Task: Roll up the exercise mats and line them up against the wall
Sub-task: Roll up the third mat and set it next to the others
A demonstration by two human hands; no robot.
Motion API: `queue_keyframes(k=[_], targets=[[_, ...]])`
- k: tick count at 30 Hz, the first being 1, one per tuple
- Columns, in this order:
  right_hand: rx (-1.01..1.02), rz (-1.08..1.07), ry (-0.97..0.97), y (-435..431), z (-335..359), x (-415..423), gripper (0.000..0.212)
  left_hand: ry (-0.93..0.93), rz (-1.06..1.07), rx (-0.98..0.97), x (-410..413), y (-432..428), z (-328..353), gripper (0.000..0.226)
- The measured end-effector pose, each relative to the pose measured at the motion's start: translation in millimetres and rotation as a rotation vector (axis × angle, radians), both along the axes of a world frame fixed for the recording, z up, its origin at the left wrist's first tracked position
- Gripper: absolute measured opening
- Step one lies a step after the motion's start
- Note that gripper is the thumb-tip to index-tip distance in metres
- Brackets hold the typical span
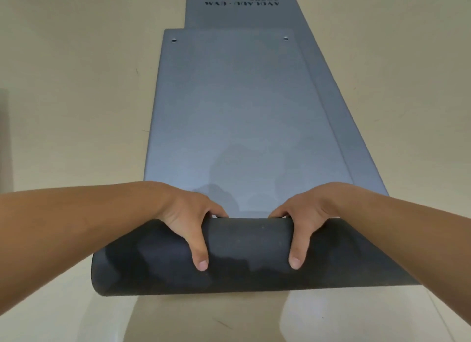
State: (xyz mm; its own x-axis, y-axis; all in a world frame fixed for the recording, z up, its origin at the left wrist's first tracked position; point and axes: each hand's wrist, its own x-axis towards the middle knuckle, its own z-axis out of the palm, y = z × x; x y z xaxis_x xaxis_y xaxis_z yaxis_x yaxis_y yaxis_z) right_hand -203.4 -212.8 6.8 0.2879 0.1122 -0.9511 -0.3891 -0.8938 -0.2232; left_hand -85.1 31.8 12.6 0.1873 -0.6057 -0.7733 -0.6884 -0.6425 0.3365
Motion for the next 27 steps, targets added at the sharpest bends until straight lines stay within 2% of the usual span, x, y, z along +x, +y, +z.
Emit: queue_keyframes(k=[3,6,8,10,12,14,16,19,20,21,24,25,27], targets=[[-0.001,-0.058,-0.074,-11.3,0.9,14.5,0.099,-0.069,0.120,-0.080,15.1,3.8,0.7,0.107],[-0.089,-0.112,-0.291,-24.5,7.5,24.6,0.112,-0.034,0.132,-0.056,43.4,3.9,8.6,0.107],[-0.194,-0.162,-0.491,-31.5,14.0,30.7,0.112,-0.227,0.136,-0.128,57.1,2.3,12.7,0.093],[-0.320,-0.193,-0.664,-32.7,20.9,35.9,0.102,-0.436,0.122,-0.209,58.4,0.6,15.8,0.076],[-0.413,-0.169,-0.739,-27.9,26.3,38.4,0.090,-0.494,0.073,-0.292,47.5,-5.4,20.6,0.070],[-0.459,-0.103,-0.725,-20.1,29.6,36.8,0.082,-0.406,-0.024,-0.292,28.4,-15.6,26.2,0.088],[-0.485,-0.041,-0.707,-11.1,32.4,30.5,0.072,-0.367,-0.144,-0.184,0.7,-24.1,19.7,0.118],[-0.518,0.065,-0.731,0.4,37.1,19.8,0.050,-0.471,-0.233,-0.065,-20.3,-23.8,-5.0,0.148],[-0.482,0.073,-0.713,2.2,39.4,16.2,0.054,-0.494,-0.229,-0.075,-17.1,-22.5,-10.2,0.150],[-0.431,0.071,-0.660,3.1,41.9,13.2,0.067,-0.494,-0.217,-0.103,-9.8,-22.1,-12.6,0.149],[-0.439,0.173,-0.494,7.3,41.3,8.6,0.128,-0.393,-0.178,-0.151,18.4,-28.5,-3.0,0.142],[-0.484,0.220,-0.503,9.9,35.1,6.4,0.140,-0.351,-0.160,-0.155,25.6,-31.8,0.7,0.139],[-0.534,0.254,-0.549,11.9,19.4,2.0,0.150,-0.306,-0.148,-0.160,31.7,-36.7,2.5,0.134]])
